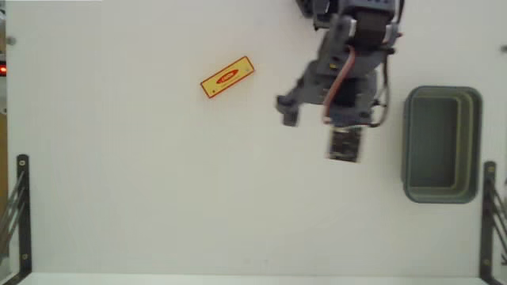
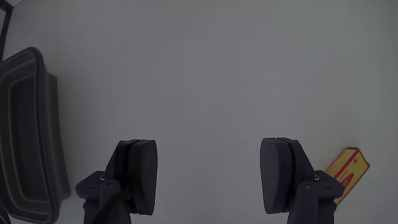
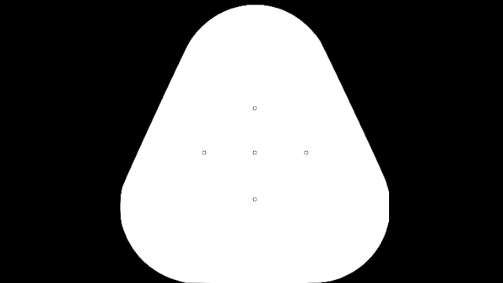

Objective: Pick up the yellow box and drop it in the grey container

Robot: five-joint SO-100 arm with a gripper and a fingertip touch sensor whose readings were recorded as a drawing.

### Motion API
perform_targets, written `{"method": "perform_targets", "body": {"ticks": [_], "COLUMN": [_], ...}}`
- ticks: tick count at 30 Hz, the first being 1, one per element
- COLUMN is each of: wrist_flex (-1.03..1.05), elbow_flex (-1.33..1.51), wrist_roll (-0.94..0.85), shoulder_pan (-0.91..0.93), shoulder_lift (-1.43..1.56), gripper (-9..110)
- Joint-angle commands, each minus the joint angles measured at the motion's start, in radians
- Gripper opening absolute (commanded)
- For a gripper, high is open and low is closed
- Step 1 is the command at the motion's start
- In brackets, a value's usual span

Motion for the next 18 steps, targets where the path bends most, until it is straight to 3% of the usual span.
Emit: {"method": "perform_targets", "body": {"ticks": [1, 18], "wrist_flex": [-0.004, -0.004], "elbow_flex": [0.004, 0.004], "wrist_roll": [0.003, 0.003], "shoulder_pan": [0.052, 0.274], "shoulder_lift": [0.034, 0.034], "gripper": [110, 110]}}
